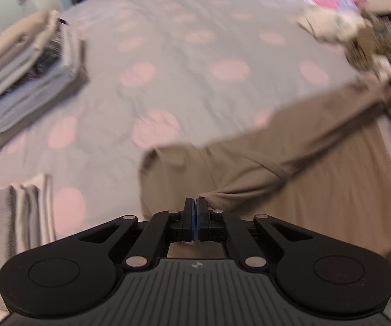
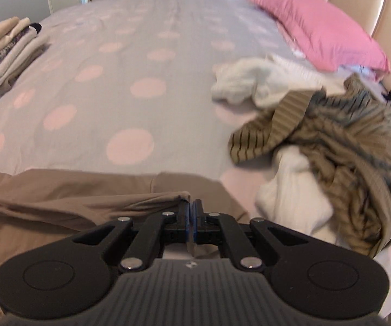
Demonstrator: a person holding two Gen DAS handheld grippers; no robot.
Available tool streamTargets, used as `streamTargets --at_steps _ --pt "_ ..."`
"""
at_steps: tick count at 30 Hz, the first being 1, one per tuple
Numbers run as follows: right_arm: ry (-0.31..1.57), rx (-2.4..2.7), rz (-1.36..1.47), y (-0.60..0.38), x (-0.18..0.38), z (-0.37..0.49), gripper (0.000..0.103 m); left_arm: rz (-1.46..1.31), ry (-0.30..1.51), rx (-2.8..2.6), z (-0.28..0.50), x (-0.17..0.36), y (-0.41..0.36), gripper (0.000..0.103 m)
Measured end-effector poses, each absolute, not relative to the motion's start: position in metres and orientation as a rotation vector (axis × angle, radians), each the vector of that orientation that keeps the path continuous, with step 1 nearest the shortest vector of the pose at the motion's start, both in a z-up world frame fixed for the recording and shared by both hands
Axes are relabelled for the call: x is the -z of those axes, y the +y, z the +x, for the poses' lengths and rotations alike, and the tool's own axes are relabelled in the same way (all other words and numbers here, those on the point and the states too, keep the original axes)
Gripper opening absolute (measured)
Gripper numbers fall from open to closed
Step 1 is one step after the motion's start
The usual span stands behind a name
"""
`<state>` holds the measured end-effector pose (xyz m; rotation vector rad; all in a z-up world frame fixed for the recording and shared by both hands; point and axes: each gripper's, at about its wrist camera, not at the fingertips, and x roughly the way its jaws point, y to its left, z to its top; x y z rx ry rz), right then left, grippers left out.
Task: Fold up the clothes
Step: 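Lower the taupe shirt flat onto the bed with both tools, then open the left tool and release the shirt hem while right tool holds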
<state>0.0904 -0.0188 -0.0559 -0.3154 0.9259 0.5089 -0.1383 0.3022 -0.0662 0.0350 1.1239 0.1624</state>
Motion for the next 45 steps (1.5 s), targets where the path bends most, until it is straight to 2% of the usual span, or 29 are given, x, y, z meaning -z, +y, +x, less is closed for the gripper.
streamTargets --at_steps 4,6,11,12,18,22,27,31,34,38,41,45 --pt "0.942 -0.503 -0.372 -0.016 0.068 0.087 0.003 0.086 1.207 -0.071 -0.144 0.086 0.289 0.001" --pt "0.964 -0.498 -0.373 -0.016 0.072 0.094 0.003 0.118 1.207 -0.017 -0.149 0.087 0.283 0.006" --pt "0.975 -0.497 -0.366 -0.018 0.075 0.095 0.003 0.127 1.066 0.048 -0.159 0.060 0.276 0.040" --pt "0.974 -0.499 -0.365 -0.018 0.074 0.094 0.003 0.120 1.046 0.034 -0.159 0.057 0.278 0.042" --pt "0.967 -0.512 -0.374 -0.016 0.076 0.094 0.003 0.123 1.076 -0.037 -0.142 0.070 0.286 0.042" --pt "0.965 -0.520 -0.372 -0.014 0.076 0.093 0.003 0.109 1.149 0.039 -0.139 0.085 0.281 0.032" --pt "0.969 -0.523 -0.360 -0.016 0.076 0.095 0.003 0.258 1.162 0.201 -0.161 0.087 0.245 0.032" --pt "0.974 -0.526 -0.358 -0.018 0.076 0.094 0.003 0.289 1.132 0.228 -0.172 0.079 0.235 0.033" --pt "0.975 -0.525 -0.352 -0.020 0.076 0.094 0.003 0.297 1.094 0.227 -0.175 0.068 0.237 0.043" --pt "0.980 -0.525 -0.347 -0.022 0.076 0.094 0.004 0.318 1.072 0.167 -0.166 0.066 0.248 0.043" --pt "0.979 -0.526 -0.354 -0.021 0.077 0.094 0.004 0.330 1.105 0.152 -0.160 0.072 0.255 0.031" --pt "0.980 -0.523 -0.353 -0.021 0.077 0.095 0.004 0.380 1.141 0.186 -0.161 0.083 0.250 0.031"
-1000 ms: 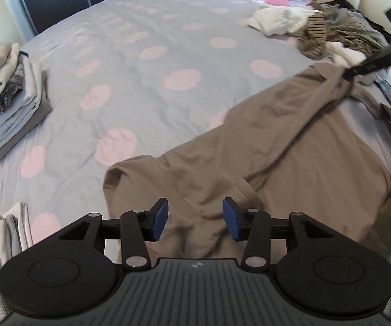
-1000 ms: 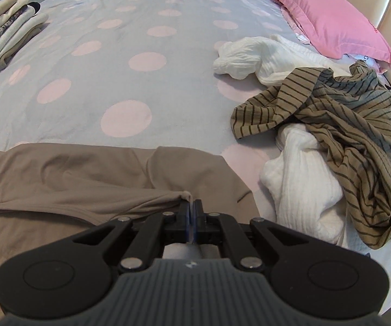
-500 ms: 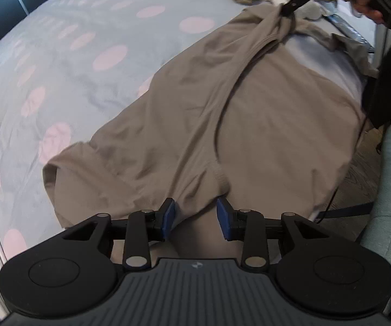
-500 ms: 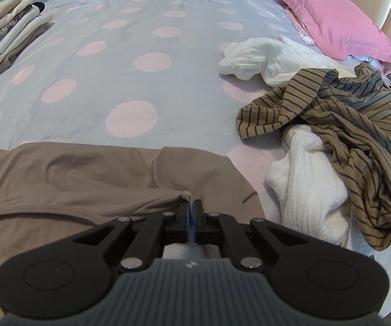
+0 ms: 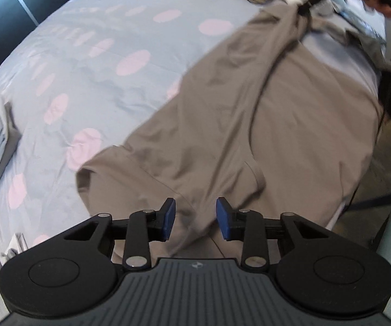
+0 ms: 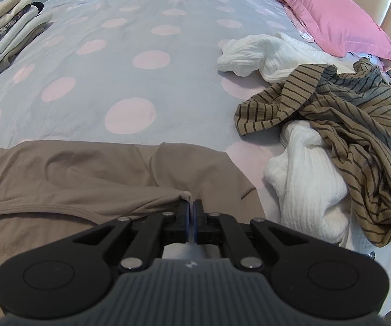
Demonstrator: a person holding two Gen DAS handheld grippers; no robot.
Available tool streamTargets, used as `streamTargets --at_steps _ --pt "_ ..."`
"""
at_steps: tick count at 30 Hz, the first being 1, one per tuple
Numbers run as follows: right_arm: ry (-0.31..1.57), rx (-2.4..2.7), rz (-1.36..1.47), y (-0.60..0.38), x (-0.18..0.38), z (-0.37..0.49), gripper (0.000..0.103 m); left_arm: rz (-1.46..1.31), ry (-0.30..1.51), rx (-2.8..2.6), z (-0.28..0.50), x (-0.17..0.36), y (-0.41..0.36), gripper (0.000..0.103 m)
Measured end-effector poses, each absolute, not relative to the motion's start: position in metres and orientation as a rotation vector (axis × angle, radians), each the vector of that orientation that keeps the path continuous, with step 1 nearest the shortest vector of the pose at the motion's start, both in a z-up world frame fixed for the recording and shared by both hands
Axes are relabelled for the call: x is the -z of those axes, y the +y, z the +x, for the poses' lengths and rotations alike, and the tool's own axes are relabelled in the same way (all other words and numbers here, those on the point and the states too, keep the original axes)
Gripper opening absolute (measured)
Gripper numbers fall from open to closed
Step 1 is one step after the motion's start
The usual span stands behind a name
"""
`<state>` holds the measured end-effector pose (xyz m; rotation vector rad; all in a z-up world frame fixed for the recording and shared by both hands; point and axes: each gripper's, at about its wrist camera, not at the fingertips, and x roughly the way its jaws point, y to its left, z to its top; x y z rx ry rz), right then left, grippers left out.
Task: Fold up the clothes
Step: 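Open the left tool and release the shirt hem while right tool holds, then close the left tool on the shirt hem while the right tool keeps holding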
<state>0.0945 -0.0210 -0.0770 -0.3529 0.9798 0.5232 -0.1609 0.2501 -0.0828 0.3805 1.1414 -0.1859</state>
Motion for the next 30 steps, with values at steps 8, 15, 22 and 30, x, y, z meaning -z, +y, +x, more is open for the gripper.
streamTargets --at_steps 8,15,22,30 --pt "0.981 -0.528 -0.355 -0.021 0.078 0.095 0.004 0.385 1.182 0.172 -0.160 0.095 0.250 0.025" --pt "0.984 -0.526 -0.348 -0.022 0.077 0.095 0.004 0.313 1.145 0.180 -0.157 0.081 0.258 0.025" --pt "0.985 -0.525 -0.348 -0.022 0.077 0.095 0.004 0.353 1.189 0.222 -0.155 0.095 0.249 0.009" --pt "0.978 -0.524 -0.349 -0.024 0.076 0.095 0.004 0.330 1.166 0.328 -0.173 0.082 0.231 0.001"
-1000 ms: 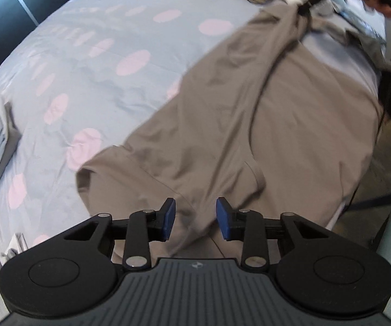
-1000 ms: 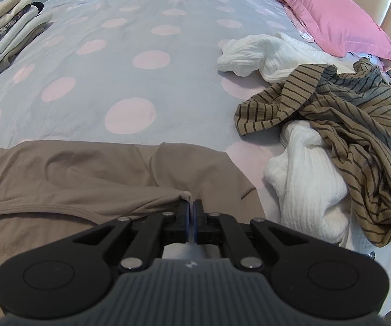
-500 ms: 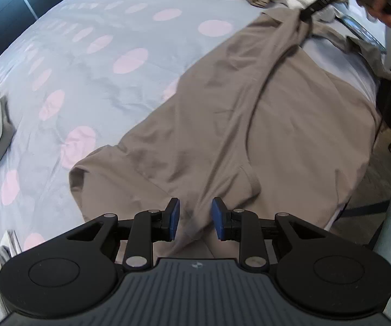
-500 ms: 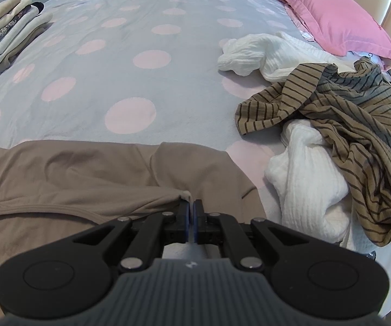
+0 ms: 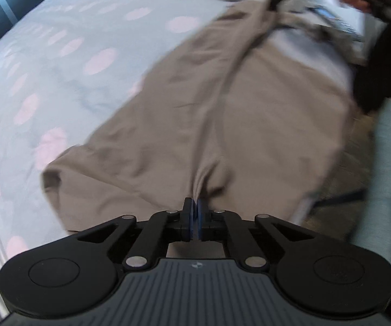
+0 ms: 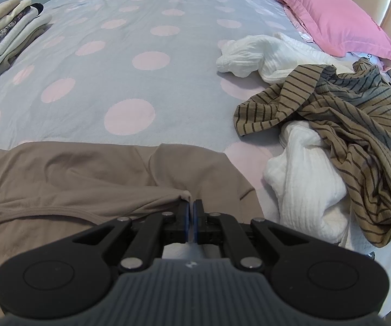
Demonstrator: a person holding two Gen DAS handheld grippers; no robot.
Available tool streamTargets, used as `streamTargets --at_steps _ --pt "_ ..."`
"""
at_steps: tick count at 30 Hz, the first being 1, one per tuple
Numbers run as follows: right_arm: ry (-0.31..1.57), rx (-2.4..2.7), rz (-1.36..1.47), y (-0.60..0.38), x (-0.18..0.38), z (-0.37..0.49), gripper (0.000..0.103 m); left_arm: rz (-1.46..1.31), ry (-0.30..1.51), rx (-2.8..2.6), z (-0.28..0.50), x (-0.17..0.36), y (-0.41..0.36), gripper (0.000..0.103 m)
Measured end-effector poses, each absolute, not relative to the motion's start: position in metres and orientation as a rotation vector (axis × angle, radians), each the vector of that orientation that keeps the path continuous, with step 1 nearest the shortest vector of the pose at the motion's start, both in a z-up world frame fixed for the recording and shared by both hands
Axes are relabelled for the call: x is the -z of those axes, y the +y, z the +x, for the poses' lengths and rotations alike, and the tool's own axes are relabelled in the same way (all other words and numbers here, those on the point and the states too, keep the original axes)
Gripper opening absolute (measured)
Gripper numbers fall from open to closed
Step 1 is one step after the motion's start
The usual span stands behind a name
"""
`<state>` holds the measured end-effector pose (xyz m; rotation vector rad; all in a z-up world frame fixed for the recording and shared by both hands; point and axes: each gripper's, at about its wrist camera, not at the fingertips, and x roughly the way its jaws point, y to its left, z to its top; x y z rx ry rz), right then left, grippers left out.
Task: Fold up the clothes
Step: 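Close the left tool on the shirt hem while the right tool keeps holding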
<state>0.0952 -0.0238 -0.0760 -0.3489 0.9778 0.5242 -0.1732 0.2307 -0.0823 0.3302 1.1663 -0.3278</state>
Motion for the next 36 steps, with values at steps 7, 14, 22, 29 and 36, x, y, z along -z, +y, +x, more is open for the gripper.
streamTargets --at_steps 7,14,22,29,36 --pt "0.990 -0.510 -0.332 -0.032 0.077 0.096 0.004 0.426 1.191 0.352 -0.184 0.083 0.214 0.004" --pt "0.989 -0.509 -0.333 -0.032 0.077 0.096 0.004 0.532 1.156 0.317 -0.177 0.072 0.223 0.017" --pt "0.998 -0.501 -0.335 -0.032 0.080 0.097 0.004 0.717 1.229 0.433 -0.171 0.098 0.218 0.023" --pt "1.005 -0.503 -0.337 -0.030 0.083 0.100 0.004 0.881 1.121 0.488 -0.188 0.100 0.190 0.023" --pt "1.008 -0.502 -0.337 -0.028 0.084 0.100 0.004 0.852 1.185 0.439 -0.181 0.114 0.187 0.015"
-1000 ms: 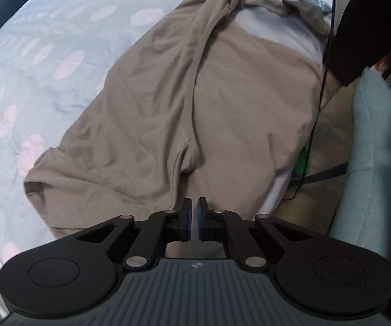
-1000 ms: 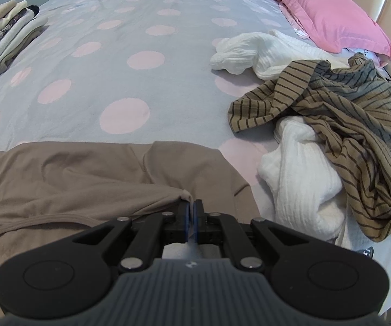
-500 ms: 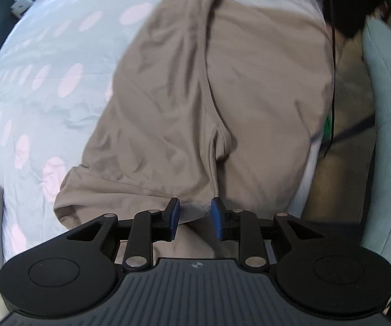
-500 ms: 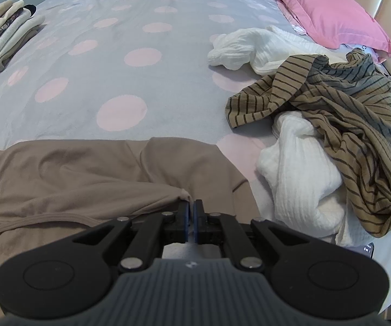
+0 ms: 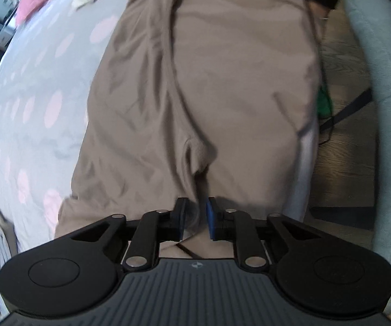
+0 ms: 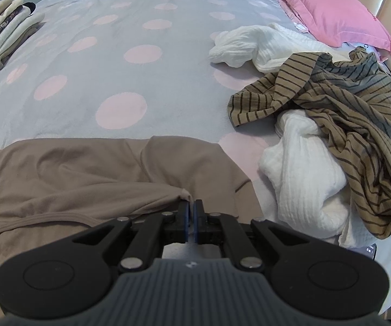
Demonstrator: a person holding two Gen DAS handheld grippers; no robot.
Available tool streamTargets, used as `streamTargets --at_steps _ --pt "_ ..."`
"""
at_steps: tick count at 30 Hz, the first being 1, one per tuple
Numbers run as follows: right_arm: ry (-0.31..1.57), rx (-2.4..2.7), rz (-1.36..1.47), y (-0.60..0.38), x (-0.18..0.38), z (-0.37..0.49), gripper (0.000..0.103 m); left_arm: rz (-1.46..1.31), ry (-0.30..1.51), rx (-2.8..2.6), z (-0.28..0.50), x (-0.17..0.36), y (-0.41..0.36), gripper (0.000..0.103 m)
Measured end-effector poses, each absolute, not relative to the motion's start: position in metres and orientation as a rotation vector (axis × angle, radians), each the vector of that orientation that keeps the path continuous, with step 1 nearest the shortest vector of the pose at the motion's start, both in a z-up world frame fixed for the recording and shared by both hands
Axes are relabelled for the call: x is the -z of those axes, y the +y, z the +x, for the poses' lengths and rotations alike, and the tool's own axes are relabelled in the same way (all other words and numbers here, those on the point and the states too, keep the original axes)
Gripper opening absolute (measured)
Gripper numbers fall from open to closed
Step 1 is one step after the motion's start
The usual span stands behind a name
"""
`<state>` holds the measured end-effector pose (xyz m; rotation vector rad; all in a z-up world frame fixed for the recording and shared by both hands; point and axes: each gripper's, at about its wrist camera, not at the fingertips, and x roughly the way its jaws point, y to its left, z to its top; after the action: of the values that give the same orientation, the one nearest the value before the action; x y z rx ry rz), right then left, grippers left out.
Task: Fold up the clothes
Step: 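Close the left tool on the shirt hem while the right tool keeps holding, then lift the taupe shirt high with both tools and shake it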
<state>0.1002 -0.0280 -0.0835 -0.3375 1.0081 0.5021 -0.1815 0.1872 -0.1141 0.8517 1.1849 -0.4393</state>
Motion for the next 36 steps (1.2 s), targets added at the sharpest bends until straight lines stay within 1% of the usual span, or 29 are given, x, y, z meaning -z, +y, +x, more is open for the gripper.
streamTargets --at_steps 4,8,12,15,18,22,25,27,29,36 --pt "1.004 -0.503 -0.336 -0.029 0.083 0.101 0.004 0.783 1.190 0.351 -0.172 0.114 0.197 0.002" --pt "0.970 -0.501 -0.333 -0.030 0.077 0.101 0.004 0.619 1.173 0.241 -0.161 0.090 0.216 0.001" --pt "0.877 -0.512 -0.310 -0.035 0.056 0.094 0.003 0.395 1.081 0.044 -0.148 0.040 0.255 0.001" --pt "0.748 -0.550 -0.313 -0.034 0.026 0.081 0.002 0.240 0.952 -0.090 -0.149 -0.011 0.288 0.000" --pt "0.588 -0.569 -0.305 -0.034 -0.019 0.068 0.002 0.126 0.808 -0.191 -0.152 -0.070 0.310 0.000" --pt "0.388 -0.587 -0.207 -0.044 -0.093 0.045 0.002 0.089 0.611 -0.296 -0.165 -0.141 0.315 0.000" --pt "0.232 -0.591 -0.171 -0.055 -0.146 0.020 0.002 0.076 0.456 -0.337 -0.189 -0.187 0.306 0.000" --pt "0.136 -0.589 -0.152 -0.064 -0.178 0.000 0.002 0.078 0.360 -0.355 -0.212 -0.211 0.295 0.000" --pt "0.066 -0.589 -0.123 -0.076 -0.200 -0.020 0.002 0.086 0.272 -0.357 -0.236 -0.225 0.287 0.000" --pt "-0.119 -0.578 -0.062 -0.123 -0.242 -0.089 0.002 0.102 0.073 -0.332 -0.313 -0.265 0.249 0.000"
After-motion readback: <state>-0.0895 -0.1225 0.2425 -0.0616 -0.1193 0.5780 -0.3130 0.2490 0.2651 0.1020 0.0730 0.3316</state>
